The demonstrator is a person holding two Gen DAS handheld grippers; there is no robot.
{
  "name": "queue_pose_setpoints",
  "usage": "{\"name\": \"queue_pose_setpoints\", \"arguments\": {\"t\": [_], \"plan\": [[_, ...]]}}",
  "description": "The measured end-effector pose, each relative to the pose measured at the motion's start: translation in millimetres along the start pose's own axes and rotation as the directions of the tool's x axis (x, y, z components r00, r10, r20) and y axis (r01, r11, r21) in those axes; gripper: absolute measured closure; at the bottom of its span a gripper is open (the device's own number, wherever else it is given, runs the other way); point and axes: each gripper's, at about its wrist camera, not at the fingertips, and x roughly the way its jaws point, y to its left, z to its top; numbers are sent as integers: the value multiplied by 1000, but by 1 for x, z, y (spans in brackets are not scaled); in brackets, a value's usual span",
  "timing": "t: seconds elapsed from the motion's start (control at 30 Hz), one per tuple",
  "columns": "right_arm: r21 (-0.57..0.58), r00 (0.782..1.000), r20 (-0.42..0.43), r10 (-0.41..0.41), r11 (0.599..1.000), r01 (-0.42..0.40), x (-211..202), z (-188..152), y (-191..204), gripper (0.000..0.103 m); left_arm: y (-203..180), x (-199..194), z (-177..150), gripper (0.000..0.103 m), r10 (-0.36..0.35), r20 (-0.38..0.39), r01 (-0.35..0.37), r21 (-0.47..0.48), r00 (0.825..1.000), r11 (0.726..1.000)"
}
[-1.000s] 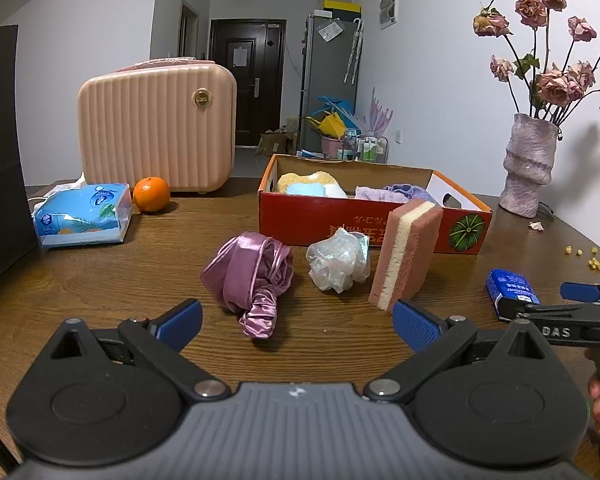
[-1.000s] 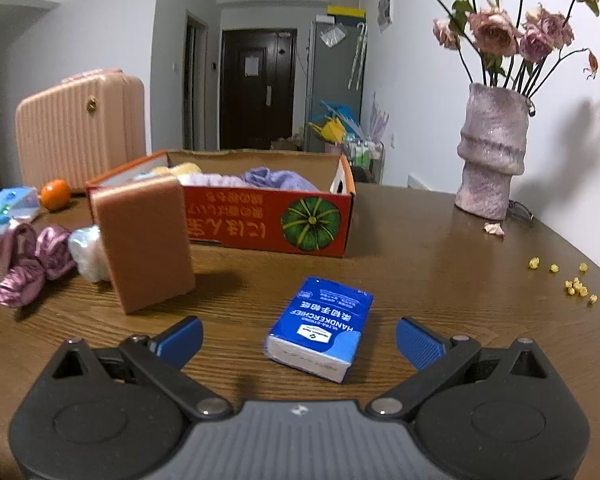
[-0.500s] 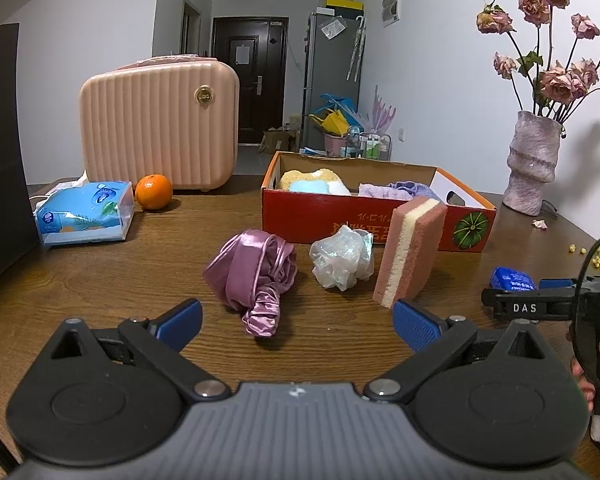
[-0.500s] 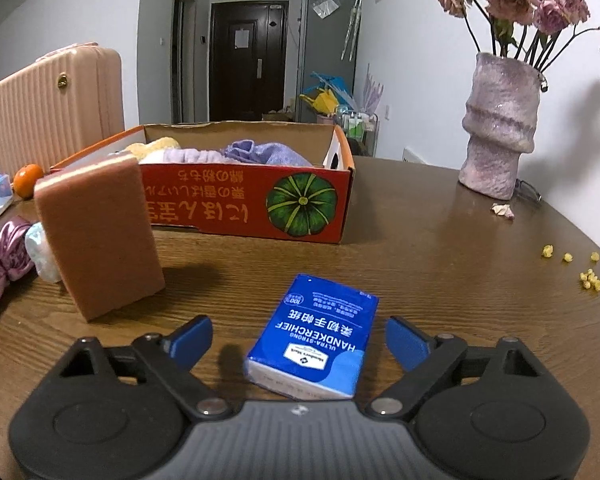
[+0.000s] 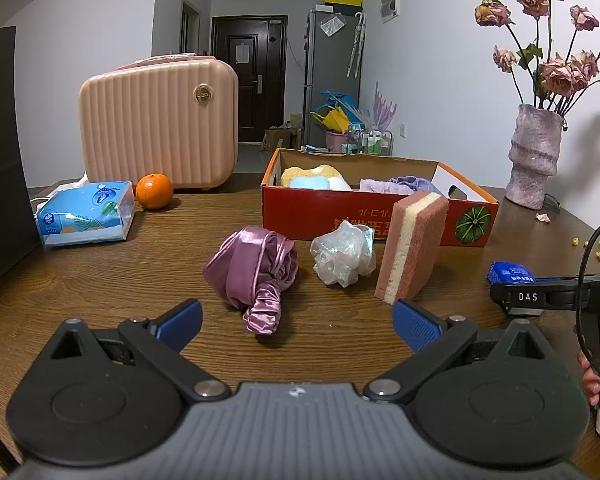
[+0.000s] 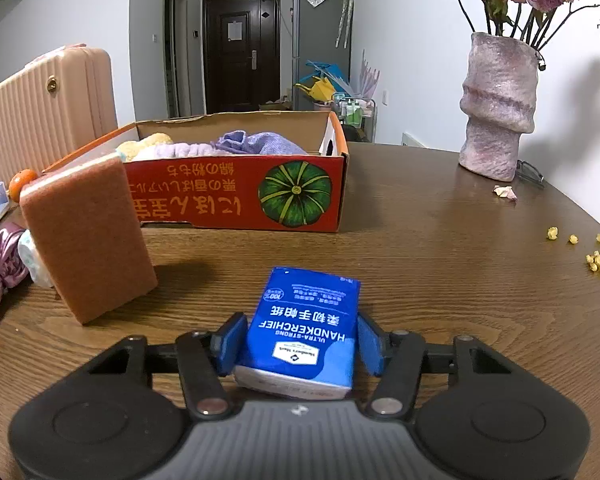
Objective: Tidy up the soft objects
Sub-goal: 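Move the right tool to the blue handkerchief pack and close on it, then lift the handkerchief pack with the right tool while the left tool approaches the pink satin scrunchie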
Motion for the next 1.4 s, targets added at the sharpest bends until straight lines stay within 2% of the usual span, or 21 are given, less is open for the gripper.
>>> {"name": "queue_pose_setpoints", "arguments": {"t": [0.2, 0.57, 0.77, 1.03, 1.4], "plan": [[-1, 1000, 16, 17, 1000, -17, -2, 0, 0, 52, 0, 0, 0, 0, 1, 0, -1, 1, 1000, 1000], [-18, 984, 163, 72, 997, -70, -33, -2, 8, 52, 0, 0, 0, 0, 1, 0, -1, 1, 1000, 1000], [-47, 971, 211, 111, 994, -103, -49, -7, 19, 52, 0, 0, 0, 0, 0, 0, 0, 1, 1000, 1000], [-71, 958, 240, 160, 987, -147, -65, -12, 30, 52, 0, 0, 0, 0, 1, 0, -1, 2, 1000, 1000], [-81, 951, 255, 176, 984, -160, -71, -16, 35, 52, 0, 0, 0, 0, 2, 1, -2, -1, 1000, 1000]]}}
